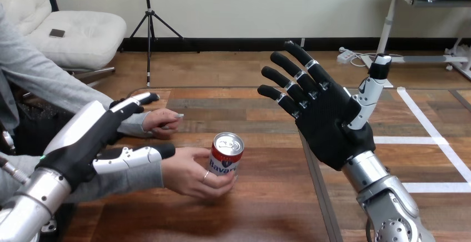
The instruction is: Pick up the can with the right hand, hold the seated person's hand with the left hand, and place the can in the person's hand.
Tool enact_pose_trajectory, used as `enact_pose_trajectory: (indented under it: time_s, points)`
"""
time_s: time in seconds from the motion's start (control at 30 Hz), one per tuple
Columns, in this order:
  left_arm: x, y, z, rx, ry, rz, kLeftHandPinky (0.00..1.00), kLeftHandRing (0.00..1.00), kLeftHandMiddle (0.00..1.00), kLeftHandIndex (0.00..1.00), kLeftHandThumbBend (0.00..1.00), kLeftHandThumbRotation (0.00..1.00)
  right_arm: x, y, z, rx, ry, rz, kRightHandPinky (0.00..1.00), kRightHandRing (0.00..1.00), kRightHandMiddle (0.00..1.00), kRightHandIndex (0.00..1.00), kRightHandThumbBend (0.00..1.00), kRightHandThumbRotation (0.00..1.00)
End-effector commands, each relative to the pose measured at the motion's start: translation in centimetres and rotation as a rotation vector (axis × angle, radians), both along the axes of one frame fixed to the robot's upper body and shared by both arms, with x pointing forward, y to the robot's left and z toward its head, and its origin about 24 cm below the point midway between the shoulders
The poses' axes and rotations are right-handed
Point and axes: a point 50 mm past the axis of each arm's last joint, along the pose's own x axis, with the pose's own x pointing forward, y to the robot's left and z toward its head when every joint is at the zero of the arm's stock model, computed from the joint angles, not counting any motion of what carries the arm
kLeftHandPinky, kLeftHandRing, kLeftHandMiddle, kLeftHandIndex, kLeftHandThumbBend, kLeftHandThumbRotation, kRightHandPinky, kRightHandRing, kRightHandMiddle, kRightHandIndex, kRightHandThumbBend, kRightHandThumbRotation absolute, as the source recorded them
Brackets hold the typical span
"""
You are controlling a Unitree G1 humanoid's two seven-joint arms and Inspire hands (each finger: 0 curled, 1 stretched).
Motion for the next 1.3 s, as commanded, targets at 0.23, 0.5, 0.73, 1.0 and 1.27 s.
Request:
enact_pose_trajectory:
  time_s: [0.23, 0.5, 0.73, 1.0, 1.27]
  points:
    - [-0.3, -0.6, 0.1, -0.316, -0.165, 0.121, 0.79, 0.92, 0.93, 0.91, 1.00, 0.98, 0.0, -0.7, 1.8, -0.017, -0.099, -0.015, 0.70, 0.78, 0.81, 0.83, 1.00, 1.00]
    - [-1.1, -1.4, -0.8, -0.480, -0.205, 0.160, 0.94, 0.98, 0.97, 0.95, 1.00, 1.00, -0.4, -1.0, 1.6, -0.034, -0.103, -0.041, 0.70, 0.78, 0.80, 0.82, 1.00, 1.00]
    - [-2.0, -2.4, -1.4, -0.659, -0.234, 0.144, 0.99, 1.00, 0.99, 0.99, 0.95, 1.00, -1.1, -1.3, 1.4, -0.093, -0.109, -0.092, 0.68, 0.76, 0.79, 0.81, 1.00, 1.00]
    - [-3.3, -3.6, -2.0, -0.788, -0.227, 0.148, 1.00, 1.00, 1.00, 1.00, 0.97, 1.00, -1.9, -1.5, 1.0, -0.113, -0.113, -0.119, 0.68, 0.77, 0.79, 0.81, 1.00, 1.00]
    - [-5.0, -5.1, -2.7, -0.919, -0.213, 0.159, 1.00, 1.00, 1.00, 1.00, 0.92, 1.00, -3.1, -1.5, 0.2, -0.119, -0.096, -0.144, 0.70, 0.79, 0.81, 0.82, 1.00, 1.00]
